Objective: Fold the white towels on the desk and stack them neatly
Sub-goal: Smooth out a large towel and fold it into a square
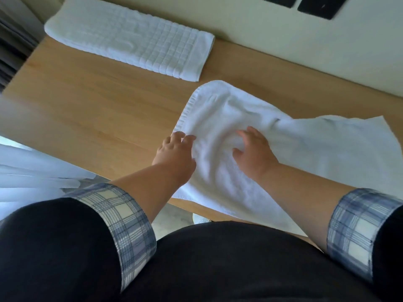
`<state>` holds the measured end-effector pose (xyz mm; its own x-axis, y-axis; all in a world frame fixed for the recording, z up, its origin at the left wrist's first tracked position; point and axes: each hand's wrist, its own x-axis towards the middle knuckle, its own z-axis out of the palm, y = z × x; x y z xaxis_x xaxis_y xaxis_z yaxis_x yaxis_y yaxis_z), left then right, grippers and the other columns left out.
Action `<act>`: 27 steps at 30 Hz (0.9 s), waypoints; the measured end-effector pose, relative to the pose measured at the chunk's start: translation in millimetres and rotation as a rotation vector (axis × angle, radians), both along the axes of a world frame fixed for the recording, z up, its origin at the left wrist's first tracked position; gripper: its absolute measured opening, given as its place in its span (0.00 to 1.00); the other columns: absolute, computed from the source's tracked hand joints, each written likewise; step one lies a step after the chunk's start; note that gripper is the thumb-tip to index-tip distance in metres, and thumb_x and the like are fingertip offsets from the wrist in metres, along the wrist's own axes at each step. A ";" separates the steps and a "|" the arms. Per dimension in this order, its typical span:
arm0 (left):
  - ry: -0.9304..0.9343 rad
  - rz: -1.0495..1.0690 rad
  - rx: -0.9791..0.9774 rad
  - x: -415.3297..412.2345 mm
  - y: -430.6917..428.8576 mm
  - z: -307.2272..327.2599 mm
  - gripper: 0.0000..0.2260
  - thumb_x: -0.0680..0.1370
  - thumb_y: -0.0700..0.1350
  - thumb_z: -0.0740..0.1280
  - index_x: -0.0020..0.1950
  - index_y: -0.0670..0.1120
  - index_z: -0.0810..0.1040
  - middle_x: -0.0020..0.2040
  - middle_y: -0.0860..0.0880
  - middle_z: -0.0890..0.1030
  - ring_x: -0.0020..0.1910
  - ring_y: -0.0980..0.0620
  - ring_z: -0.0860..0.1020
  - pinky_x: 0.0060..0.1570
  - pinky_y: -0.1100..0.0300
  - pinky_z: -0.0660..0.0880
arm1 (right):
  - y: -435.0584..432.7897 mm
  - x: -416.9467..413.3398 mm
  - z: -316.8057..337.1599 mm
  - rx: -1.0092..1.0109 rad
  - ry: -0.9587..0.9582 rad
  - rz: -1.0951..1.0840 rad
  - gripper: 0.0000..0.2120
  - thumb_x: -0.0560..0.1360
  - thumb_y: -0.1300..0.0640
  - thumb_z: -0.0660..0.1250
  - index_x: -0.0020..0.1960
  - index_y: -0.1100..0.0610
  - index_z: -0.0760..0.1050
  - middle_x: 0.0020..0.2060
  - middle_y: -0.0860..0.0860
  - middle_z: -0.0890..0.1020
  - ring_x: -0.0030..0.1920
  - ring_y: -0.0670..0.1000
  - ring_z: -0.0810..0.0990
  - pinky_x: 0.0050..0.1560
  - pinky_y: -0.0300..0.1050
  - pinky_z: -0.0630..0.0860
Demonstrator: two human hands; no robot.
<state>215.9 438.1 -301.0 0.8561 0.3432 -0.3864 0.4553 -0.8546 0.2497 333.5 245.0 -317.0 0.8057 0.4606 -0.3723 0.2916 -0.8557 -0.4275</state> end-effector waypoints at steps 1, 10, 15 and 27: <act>0.000 -0.093 0.009 5.8 -7.0 0.1 0.29 0.79 0.51 0.64 0.78 0.55 0.57 0.75 0.49 0.59 0.73 0.45 0.61 0.69 0.51 0.62 | -7.3 0.3 2.3 0.035 0.015 0.021 0.28 0.79 0.51 0.64 0.77 0.53 0.62 0.79 0.55 0.57 0.79 0.54 0.51 0.78 0.49 0.52; 0.001 -0.423 -0.033 81.3 -83.4 16.5 0.26 0.81 0.51 0.61 0.77 0.53 0.58 0.74 0.47 0.64 0.71 0.44 0.65 0.67 0.49 0.66 | -105.7 14.7 33.1 -0.023 0.103 -0.155 0.32 0.79 0.50 0.66 0.79 0.55 0.58 0.77 0.55 0.62 0.77 0.54 0.60 0.76 0.49 0.57; -0.035 -0.508 -0.063 128.4 -133.0 20.6 0.23 0.81 0.49 0.60 0.76 0.52 0.62 0.73 0.47 0.66 0.71 0.45 0.65 0.66 0.50 0.66 | -178.1 28.6 38.4 -0.076 0.063 -0.334 0.31 0.80 0.47 0.64 0.79 0.55 0.58 0.78 0.56 0.60 0.79 0.53 0.55 0.77 0.48 0.52; -0.029 0.009 -0.123 216.7 -199.5 16.7 0.25 0.81 0.41 0.58 0.79 0.50 0.59 0.67 0.42 0.74 0.64 0.40 0.74 0.56 0.50 0.71 | -222.2 152.6 26.9 0.089 -0.017 -0.448 0.24 0.82 0.52 0.56 0.78 0.48 0.61 0.61 0.52 0.80 0.55 0.54 0.79 0.51 0.45 0.74</act>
